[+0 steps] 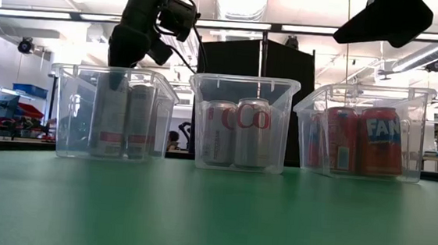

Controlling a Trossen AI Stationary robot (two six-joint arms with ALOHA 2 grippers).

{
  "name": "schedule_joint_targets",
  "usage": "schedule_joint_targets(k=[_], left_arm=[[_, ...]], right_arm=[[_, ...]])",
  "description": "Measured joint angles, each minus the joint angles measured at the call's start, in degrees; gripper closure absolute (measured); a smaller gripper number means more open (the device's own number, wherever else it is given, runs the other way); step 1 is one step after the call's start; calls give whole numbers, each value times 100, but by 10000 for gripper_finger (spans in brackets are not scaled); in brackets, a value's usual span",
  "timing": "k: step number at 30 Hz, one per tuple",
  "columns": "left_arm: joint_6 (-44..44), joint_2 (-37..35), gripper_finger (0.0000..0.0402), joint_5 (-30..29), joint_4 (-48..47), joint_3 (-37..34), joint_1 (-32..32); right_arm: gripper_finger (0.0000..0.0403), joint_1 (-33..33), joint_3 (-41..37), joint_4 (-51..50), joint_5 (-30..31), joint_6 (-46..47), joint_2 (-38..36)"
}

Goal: Sort soda cans
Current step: Put the bottom white soda can into the left transparent bin, then put the white soda can into the left transparent bin

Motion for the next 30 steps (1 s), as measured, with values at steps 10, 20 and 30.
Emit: schedule_joint_targets(k=[10,20,30], left_arm=[[-123,-40,99,-251,-66,-4,0],[-192,-240,86,-257,-409,393,0],[-566,-827,86,-296,186,1395,-287]], right_arm=[[38,0,0,2,-9,-2,0],[38,0,0,4,-13,-17,0],[38,0,-2,0,2,-4,0]])
